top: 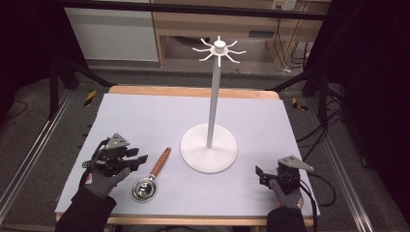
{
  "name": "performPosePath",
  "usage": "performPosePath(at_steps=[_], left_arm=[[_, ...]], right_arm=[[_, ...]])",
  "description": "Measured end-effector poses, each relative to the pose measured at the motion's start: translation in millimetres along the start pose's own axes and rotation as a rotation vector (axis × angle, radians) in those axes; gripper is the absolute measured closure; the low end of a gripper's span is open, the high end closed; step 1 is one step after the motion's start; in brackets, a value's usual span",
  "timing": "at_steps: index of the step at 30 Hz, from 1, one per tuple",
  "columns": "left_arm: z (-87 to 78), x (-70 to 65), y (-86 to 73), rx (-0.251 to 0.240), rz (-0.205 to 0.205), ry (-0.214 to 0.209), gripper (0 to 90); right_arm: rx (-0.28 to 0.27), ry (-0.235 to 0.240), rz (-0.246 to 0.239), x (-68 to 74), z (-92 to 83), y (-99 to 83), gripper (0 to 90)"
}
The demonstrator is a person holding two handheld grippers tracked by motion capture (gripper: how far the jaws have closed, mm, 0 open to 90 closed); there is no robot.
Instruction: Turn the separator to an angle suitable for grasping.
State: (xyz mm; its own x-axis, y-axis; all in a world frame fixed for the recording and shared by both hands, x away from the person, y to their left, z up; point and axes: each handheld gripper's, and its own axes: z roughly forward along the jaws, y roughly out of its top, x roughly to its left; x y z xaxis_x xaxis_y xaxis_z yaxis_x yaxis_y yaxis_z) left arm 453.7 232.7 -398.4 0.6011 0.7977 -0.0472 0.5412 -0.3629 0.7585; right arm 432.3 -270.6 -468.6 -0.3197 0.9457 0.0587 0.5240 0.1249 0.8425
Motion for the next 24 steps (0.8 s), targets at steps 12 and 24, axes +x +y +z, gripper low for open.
performPosePath(at_steps=[12, 24], left_arm=[[20.6, -9.3, 4.8, 0.061, 0.022, -0.018, 54.8], [41.9, -14.6, 7.7, 0.112, 0.032, -0.022, 54.7]], right_arm=[[0.012, 0.010, 0.006, 0.2, 1.0, -0.3, 7.2], [0.019, 0.016, 0.008, 0.3, 1.7, -0.5, 7.1]])
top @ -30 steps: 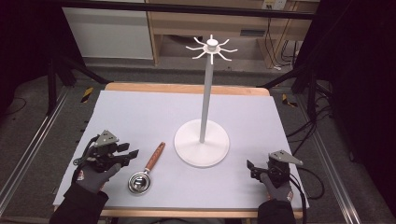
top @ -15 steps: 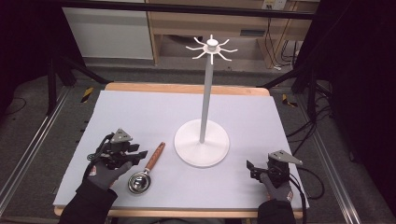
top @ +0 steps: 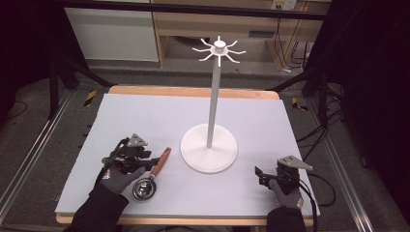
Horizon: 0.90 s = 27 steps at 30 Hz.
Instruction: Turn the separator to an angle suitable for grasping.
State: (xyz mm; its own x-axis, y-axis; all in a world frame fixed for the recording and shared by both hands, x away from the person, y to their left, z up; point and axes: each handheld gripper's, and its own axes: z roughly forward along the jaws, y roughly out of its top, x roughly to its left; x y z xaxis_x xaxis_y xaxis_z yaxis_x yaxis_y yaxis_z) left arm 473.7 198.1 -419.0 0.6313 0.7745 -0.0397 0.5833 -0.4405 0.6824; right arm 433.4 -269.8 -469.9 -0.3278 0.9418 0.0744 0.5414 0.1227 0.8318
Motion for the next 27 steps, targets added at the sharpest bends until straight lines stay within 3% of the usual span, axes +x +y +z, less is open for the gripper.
performPosePath(at_steps=[9, 27], left_arm=[[17.6, -1.0, 2.8, 0.043, -0.009, 0.006, 54.2], [38.0, -2.3, 1.4, 0.115, -0.005, 0.005, 54.1]], right_arm=[[0.008, 0.003, 0.003, -0.4, 0.4, -0.2, 7.1], [0.015, 0.005, 0.003, -1.2, 1.7, -0.7, 7.1]])
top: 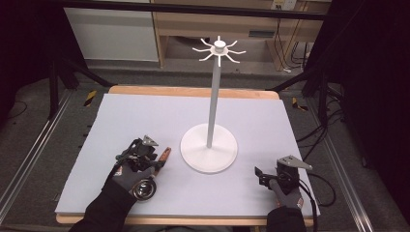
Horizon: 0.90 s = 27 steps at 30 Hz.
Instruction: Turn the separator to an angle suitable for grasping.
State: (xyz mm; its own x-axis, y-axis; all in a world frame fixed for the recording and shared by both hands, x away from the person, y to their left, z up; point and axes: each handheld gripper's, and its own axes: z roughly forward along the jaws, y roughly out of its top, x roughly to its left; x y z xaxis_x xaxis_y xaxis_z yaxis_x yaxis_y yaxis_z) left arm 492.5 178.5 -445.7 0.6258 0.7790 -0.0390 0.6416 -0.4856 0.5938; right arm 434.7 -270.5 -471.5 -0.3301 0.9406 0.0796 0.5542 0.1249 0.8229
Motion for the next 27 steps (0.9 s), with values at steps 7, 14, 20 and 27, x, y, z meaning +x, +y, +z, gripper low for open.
performPosePath(at_steps=[7, 14, 20, 27], left_arm=[[6.8, -1.1, -2.2, 0.023, -0.006, 0.007, 56.0], [13.3, -2.2, -3.8, 0.046, -0.013, 0.013, 58.2], [14.4, -1.8, -3.3, 0.060, -0.018, 0.020, 60.0], [14.7, -2.7, -1.8, 0.074, -0.025, 0.027, 60.7]], right_arm=[[0.004, 0.000, 0.001, -0.1, 0.2, -0.1, 7.1], [0.006, 0.000, -0.001, -0.3, 0.7, -0.2, 7.1], [0.007, 0.000, -0.002, -0.5, 0.9, -0.2, 7.1], [0.011, 0.002, 0.001, -0.3, 0.9, -0.2, 7.1]])
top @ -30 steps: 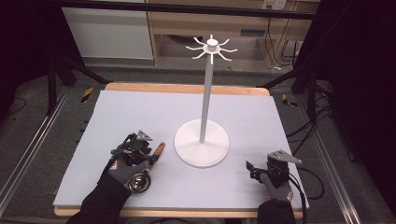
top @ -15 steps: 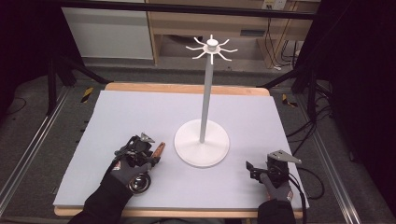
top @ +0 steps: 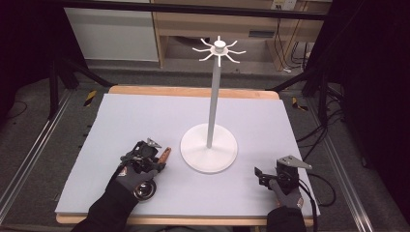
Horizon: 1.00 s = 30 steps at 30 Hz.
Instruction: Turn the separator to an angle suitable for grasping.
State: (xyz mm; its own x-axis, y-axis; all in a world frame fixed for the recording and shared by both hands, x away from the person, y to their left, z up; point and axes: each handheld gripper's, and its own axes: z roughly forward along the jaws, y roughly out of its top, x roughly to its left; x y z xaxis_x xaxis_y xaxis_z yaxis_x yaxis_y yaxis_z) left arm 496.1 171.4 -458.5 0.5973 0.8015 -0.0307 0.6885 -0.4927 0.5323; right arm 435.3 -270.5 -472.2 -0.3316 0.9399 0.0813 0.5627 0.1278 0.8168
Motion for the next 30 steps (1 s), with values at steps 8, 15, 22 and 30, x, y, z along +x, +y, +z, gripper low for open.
performPosePath(at_steps=[8, 15, 22, 30], left_arm=[[-1.9, 1.5, 0.8, 0.013, -0.021, -0.006, 62.8], [-5.9, 2.4, 0.0, 0.007, -0.020, -0.006, 66.2], [-5.4, 2.9, -0.9, 0.017, -0.012, -0.016, 66.1], [-2.9, 1.2, -0.8, 0.032, -0.017, -0.011, 64.7]], right_arm=[[-0.001, -0.002, -0.002, -0.3, 0.1, 0.0, 7.1], [0.002, 0.003, 0.004, -0.1, -0.1, 0.1, 7.1], [0.004, 0.002, 0.006, 0.0, 0.1, 0.1, 7.1], [0.005, 0.002, 0.004, -0.2, 0.2, 0.1, 7.1]])
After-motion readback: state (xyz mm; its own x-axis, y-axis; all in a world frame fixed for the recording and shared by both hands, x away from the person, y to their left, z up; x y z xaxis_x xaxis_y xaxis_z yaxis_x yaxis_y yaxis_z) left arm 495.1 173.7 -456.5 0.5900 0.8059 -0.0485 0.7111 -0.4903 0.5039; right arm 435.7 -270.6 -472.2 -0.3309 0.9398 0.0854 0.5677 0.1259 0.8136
